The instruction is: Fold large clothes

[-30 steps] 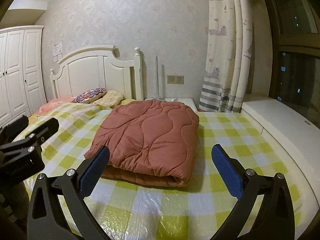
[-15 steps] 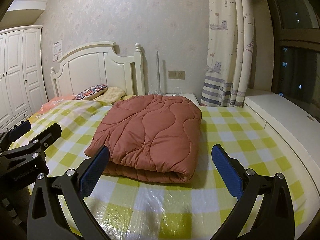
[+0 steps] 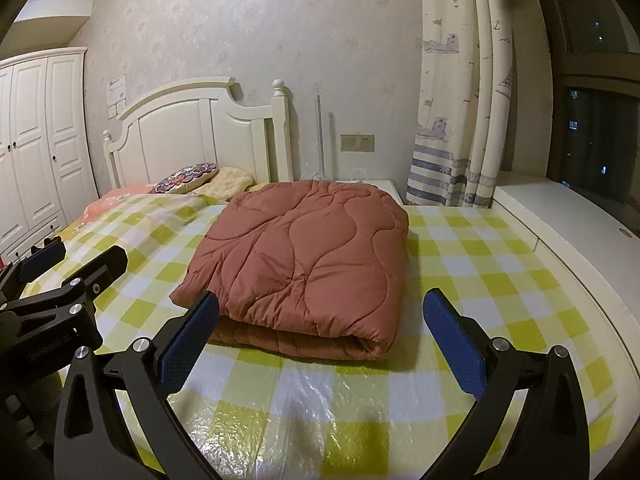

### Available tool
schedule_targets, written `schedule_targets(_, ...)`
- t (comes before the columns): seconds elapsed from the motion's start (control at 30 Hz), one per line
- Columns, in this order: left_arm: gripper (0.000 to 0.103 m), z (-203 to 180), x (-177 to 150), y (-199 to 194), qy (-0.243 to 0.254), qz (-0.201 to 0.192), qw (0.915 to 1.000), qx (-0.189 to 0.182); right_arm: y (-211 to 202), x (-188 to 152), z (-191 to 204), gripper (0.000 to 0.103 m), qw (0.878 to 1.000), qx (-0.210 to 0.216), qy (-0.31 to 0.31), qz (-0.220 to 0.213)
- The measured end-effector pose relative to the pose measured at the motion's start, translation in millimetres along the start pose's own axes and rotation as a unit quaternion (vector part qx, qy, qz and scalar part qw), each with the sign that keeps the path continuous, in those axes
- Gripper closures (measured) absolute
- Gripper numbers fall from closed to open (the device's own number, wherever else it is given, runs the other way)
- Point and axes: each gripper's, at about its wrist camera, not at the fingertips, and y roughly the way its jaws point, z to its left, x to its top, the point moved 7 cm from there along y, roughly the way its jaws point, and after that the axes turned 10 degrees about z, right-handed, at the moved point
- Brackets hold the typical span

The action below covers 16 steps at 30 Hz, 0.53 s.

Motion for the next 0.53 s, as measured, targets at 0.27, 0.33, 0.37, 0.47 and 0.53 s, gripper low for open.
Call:
schedule_targets(0.27, 0.002, -12.2, -12.6, 23.3, 0.035, 0.044, 0.9980, -0.028, 14.3, -7.9, -3.0, 0.005, 1.000, 0.010, 0.010, 0.019)
schedule_targets(0.33, 0.002, -4.7, -14.9, 44.7, 0.043, 0.092, 0.9938, -0.045, 20.9, -6.9, -15.8, 0.005, 0.999, 0.002, 0.008, 0.033)
schedule_targets(0.37, 0.002, 7.7, -11.6, 55.3, 0.038, 0.100, 0.9936, -0.035, 23.0, -3.9, -28.0, 0.005, 0.999, -0.010, 0.012, 0.038)
schedule_targets(0.47, 0.002, 75.1, 8.5, 101.8, 0.004, 0.121, 0.9926, 0.014, 26.5, 12.6, -102.9, 0.005, 0.996, -0.058, 0.049, 0.048)
schedule_targets(0.53, 0.002, 137.6, 22.8, 142.5, -0.029, 0.149, 0.9875, 0.041, 27.2, 22.4, -181.5, 0.005, 0.988, -0.106, 0.085, 0.071)
